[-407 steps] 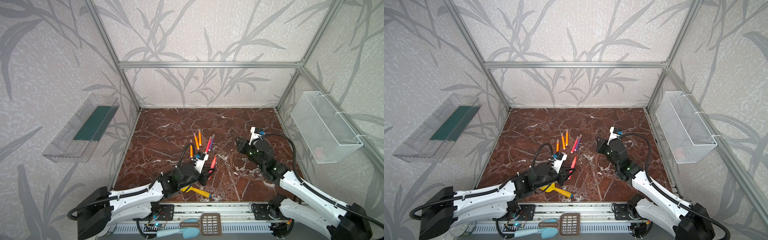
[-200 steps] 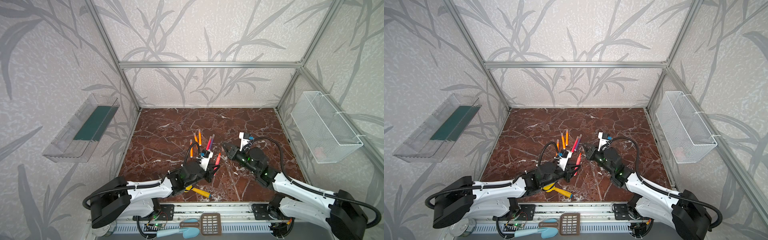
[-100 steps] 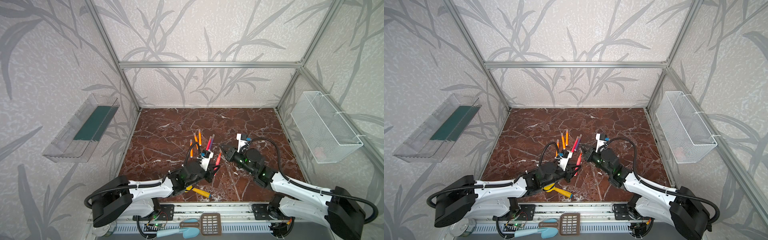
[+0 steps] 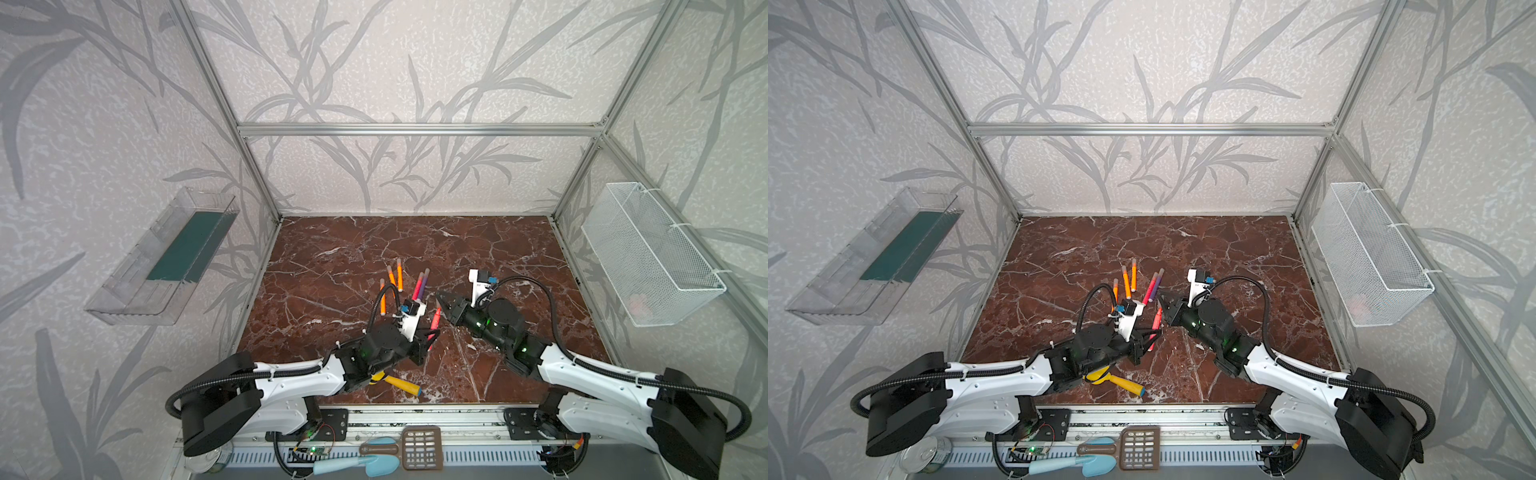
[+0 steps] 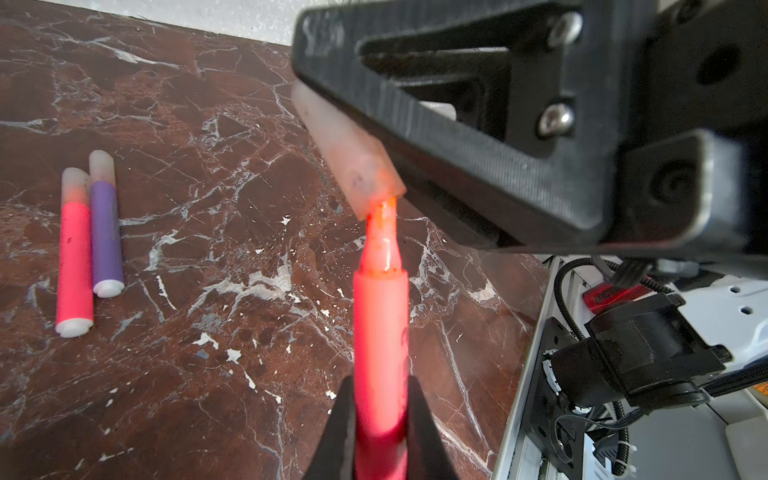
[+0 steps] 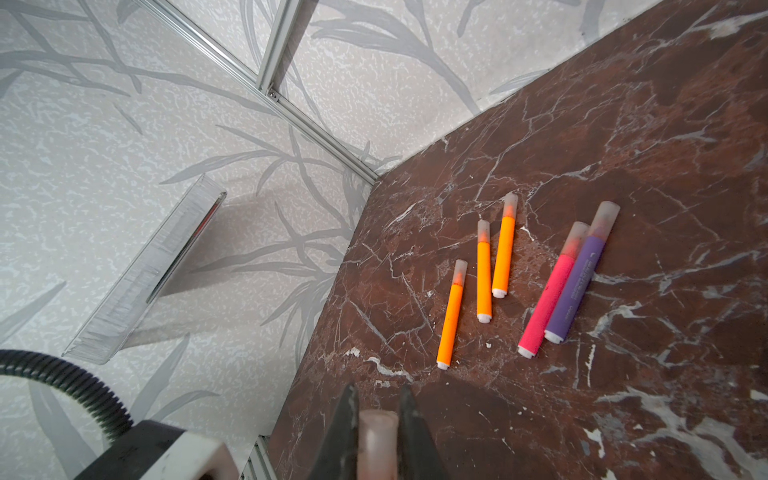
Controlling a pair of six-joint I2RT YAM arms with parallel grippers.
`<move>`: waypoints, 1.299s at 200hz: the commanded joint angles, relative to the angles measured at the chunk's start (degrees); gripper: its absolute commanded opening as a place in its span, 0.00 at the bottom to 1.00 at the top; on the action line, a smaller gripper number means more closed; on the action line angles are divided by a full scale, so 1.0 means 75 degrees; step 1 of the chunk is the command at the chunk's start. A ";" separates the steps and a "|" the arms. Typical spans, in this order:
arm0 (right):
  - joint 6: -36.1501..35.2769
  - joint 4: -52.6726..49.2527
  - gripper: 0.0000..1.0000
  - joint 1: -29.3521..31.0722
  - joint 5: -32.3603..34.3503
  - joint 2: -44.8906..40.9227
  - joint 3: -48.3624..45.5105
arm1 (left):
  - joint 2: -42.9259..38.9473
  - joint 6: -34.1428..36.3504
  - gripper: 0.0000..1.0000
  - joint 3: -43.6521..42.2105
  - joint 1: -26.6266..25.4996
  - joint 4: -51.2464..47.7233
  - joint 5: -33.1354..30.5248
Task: Insert the pens into the pen caps
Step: 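Lower the cap onto the pink marker tip with the right gripper while the left holds, then push the cap down over the marker tip with the right gripper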
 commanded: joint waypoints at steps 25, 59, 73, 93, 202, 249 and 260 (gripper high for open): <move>-0.0335 0.0437 0.00 0.0661 0.0602 0.0042 -0.0049 | -0.0360 -0.0617 0.00 0.0158 0.0526 0.0120 -0.0040; -0.0840 0.0374 0.00 0.1307 0.1315 0.0074 -0.0042 | -0.0411 -0.0899 0.00 0.0280 0.0966 0.0130 0.0465; -0.0859 0.0304 0.00 0.1313 0.1297 0.0207 0.0022 | -0.0502 -0.0799 0.00 0.0318 0.0988 0.0097 0.0589; -0.0983 -0.0098 0.00 0.1310 0.1097 0.0476 0.0398 | -0.0611 -0.0580 0.00 0.0375 0.0990 -0.0014 0.0769; -0.1215 -0.0411 0.37 0.1269 0.0616 0.0360 0.0543 | -0.1860 0.0004 0.00 -0.0095 0.0987 -0.0554 0.0436; -0.1627 -0.1217 0.70 0.0988 0.0979 -0.1133 0.0380 | -0.1622 0.0527 0.00 -0.0208 0.0964 -0.0349 0.1040; -0.1719 -0.1424 0.74 0.0872 0.0926 -0.1456 0.0391 | -0.1512 0.0685 0.00 -0.0208 0.0935 -0.0321 0.1135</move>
